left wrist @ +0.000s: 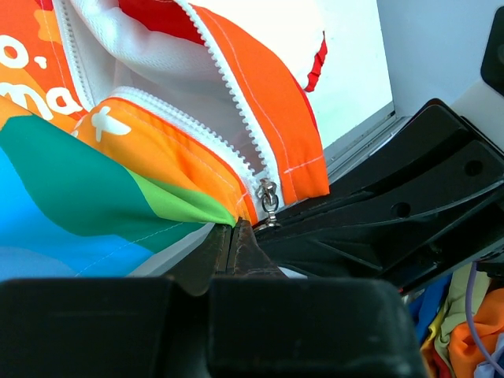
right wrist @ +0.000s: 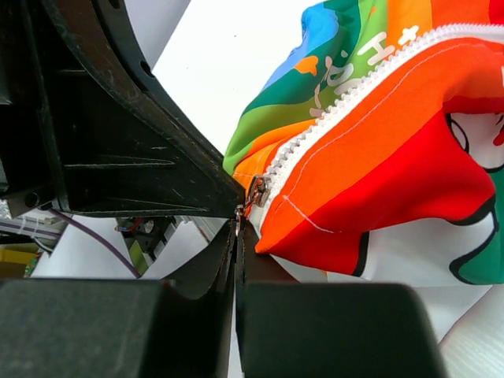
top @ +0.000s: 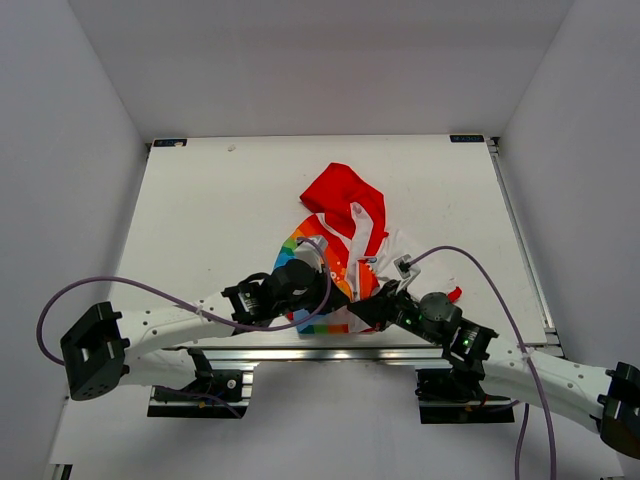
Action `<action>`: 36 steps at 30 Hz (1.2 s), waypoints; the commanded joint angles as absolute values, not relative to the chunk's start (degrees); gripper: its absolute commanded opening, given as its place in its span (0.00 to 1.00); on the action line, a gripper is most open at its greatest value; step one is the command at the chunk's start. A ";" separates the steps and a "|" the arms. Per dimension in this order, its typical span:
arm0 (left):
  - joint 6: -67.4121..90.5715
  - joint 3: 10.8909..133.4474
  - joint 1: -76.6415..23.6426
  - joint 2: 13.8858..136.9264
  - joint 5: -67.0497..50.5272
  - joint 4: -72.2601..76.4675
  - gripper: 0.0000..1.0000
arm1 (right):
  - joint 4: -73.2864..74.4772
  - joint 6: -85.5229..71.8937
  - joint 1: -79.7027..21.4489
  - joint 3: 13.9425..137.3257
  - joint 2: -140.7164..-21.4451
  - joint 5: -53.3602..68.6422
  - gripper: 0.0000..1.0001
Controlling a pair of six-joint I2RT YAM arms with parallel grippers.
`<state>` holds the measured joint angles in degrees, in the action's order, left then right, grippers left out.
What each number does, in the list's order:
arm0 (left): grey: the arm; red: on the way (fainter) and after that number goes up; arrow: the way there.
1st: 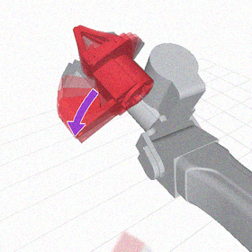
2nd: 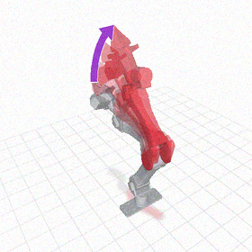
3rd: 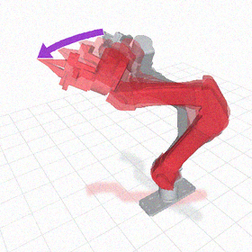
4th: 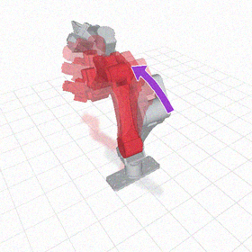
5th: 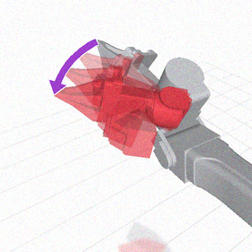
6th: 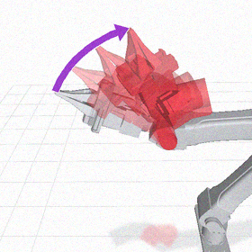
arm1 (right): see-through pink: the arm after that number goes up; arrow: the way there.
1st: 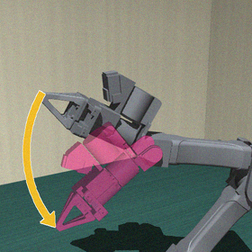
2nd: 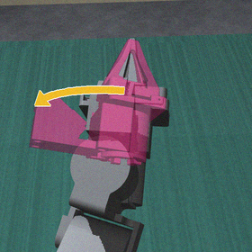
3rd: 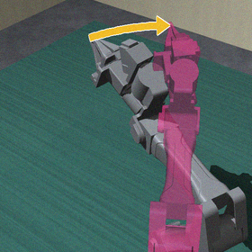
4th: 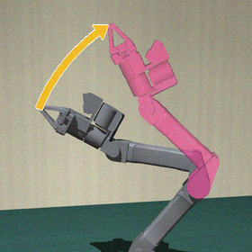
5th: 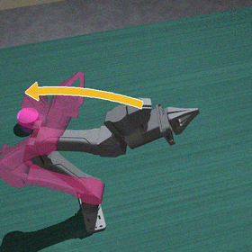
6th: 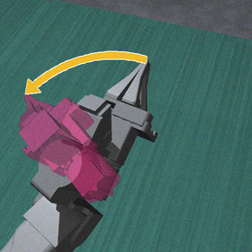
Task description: Zip up the jacket
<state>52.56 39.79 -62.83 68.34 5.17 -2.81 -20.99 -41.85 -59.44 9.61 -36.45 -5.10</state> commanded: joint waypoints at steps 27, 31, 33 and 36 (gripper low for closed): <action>41.22 38.32 -62.75 67.32 -5.97 -4.56 0.00 | -14.04 -48.79 -59.33 23.82 -45.69 -15.81 0.00; 40.96 38.23 -62.75 65.40 -5.80 -7.64 0.00 | -15.30 -43.34 -59.24 25.13 -48.86 -20.12 0.00; 40.96 37.97 -62.75 64.69 -5.89 -8.26 0.00 | -15.82 -42.72 -59.24 25.23 -49.92 -21.70 0.00; 40.96 37.44 -62.75 64.16 -7.47 -8.79 0.00 | -18.19 -42.19 -59.06 24.26 -50.27 -23.20 0.00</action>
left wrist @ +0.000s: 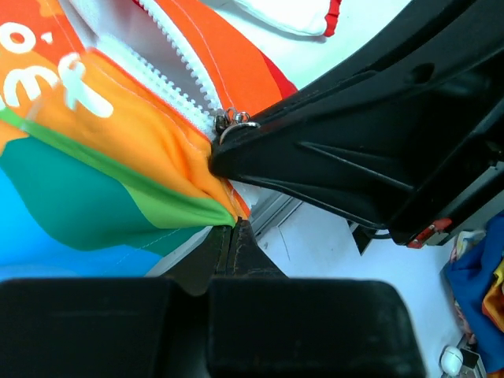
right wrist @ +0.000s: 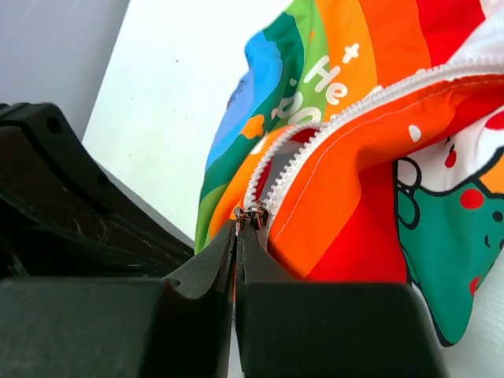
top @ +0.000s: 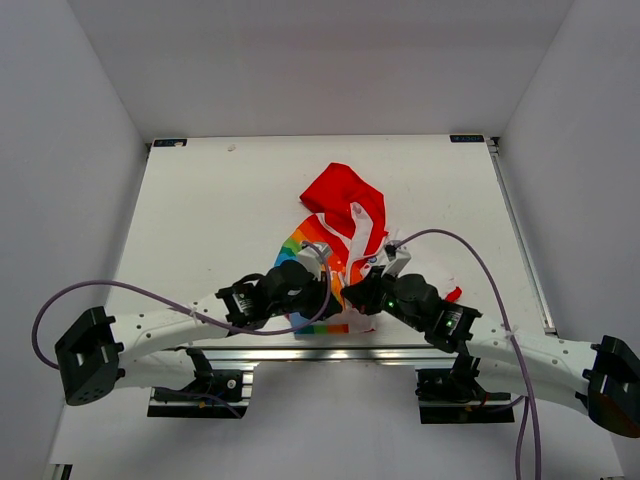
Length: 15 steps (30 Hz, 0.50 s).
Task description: Zip up the jacket
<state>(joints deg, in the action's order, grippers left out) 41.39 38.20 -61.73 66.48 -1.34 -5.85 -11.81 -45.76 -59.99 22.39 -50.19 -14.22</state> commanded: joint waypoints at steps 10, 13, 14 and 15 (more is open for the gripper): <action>42.27 36.83 -62.75 64.51 -9.67 -13.44 0.00 | -24.96 -35.34 -58.97 24.17 -50.53 -28.65 0.00; 43.67 35.43 -62.75 63.55 -11.86 -14.94 0.00 | -25.93 -32.88 -57.93 25.57 -52.46 -29.97 0.00; 44.03 34.81 -62.75 63.20 -12.74 -15.20 0.00 | -26.45 -32.35 -57.40 25.92 -53.95 -30.14 0.00; 45.34 33.59 -62.75 62.41 -13.88 -15.81 0.00 | -27.85 -31.56 -56.17 26.10 -54.75 -30.23 0.00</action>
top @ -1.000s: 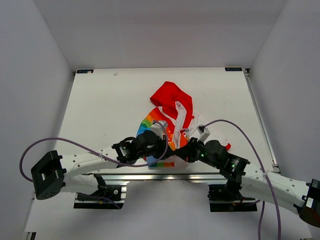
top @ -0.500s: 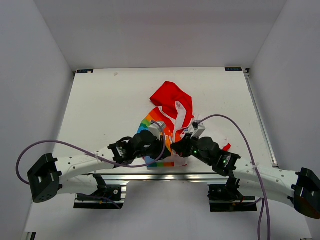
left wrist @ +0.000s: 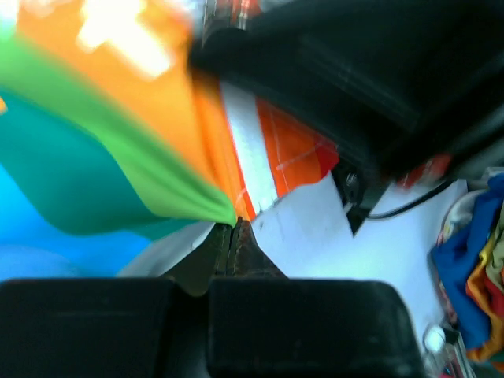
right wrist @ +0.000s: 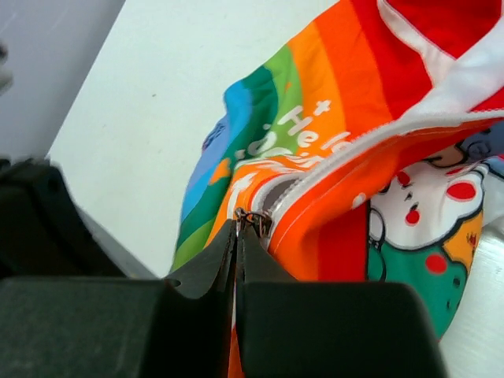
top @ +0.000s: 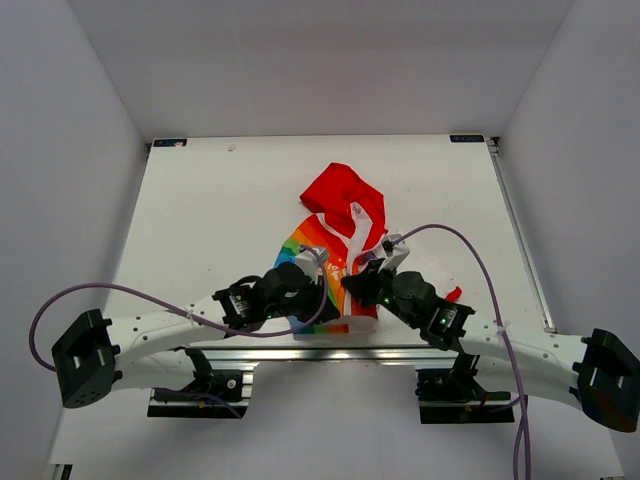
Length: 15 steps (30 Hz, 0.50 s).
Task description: Zip up the jacket
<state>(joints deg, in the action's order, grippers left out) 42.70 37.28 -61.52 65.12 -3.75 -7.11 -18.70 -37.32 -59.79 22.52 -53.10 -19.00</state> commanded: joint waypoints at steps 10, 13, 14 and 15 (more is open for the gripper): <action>49.48 29.53 -62.75 57.83 -13.80 -21.01 0.00 | -40.77 -32.87 -43.35 29.17 -68.72 -19.34 0.00; 50.18 28.22 -62.75 57.92 -14.85 -20.66 0.00 | -43.32 -32.69 -40.27 31.98 -73.73 -18.29 0.00; 50.53 27.69 -62.75 58.01 -15.11 -20.39 0.00 | -44.98 -32.26 -39.56 32.86 -76.18 -17.67 0.00; 50.97 26.90 -62.75 58.09 -15.47 -20.30 0.00 | -45.52 -32.08 -39.03 33.65 -77.33 -17.75 0.00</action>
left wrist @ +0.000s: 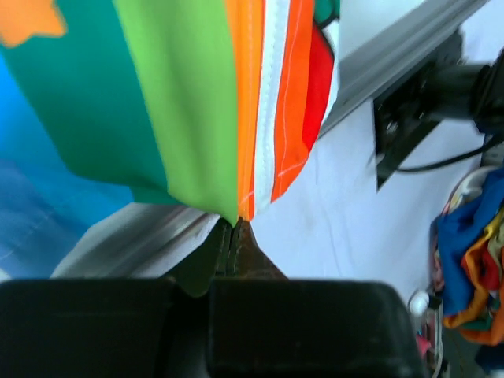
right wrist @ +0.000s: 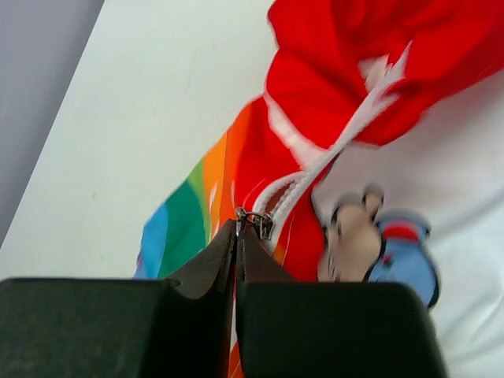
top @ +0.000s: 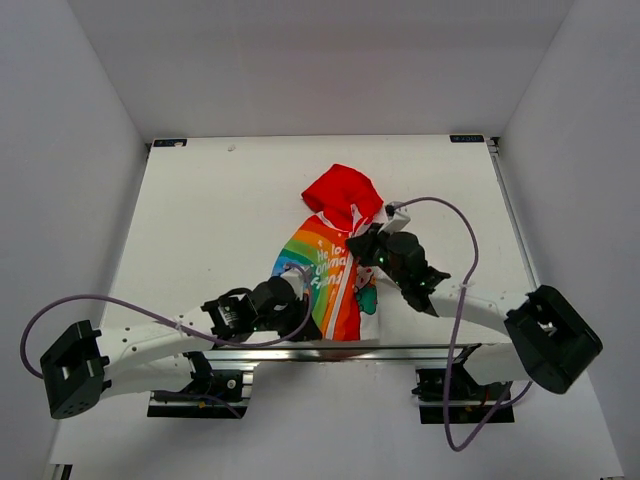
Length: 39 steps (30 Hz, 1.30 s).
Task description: Zip up the jacket
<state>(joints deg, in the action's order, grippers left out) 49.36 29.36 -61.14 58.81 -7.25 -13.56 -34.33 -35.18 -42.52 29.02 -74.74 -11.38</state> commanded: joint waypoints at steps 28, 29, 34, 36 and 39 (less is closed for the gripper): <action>50.89 31.71 -62.75 65.30 -10.46 -27.94 0.00 | -45.27 -28.39 -27.69 55.29 -99.68 -3.18 0.00; 50.71 32.95 -62.75 65.82 -9.24 -30.47 0.10 | -42.39 -28.04 -27.69 55.37 -98.89 -0.64 0.10; 49.04 42.08 -62.75 66.71 -2.12 -40.85 0.64 | -28.41 -24.70 -27.77 58.62 -92.84 8.25 0.61; 49.13 43.85 -62.75 64.70 2.01 -42.71 0.98 | -24.11 -24.35 -27.77 58.27 -88.71 8.79 0.89; 49.74 47.98 -62.75 63.02 7.19 -46.57 0.98 | -10.36 -23.56 -27.69 60.90 -84.04 4.67 0.89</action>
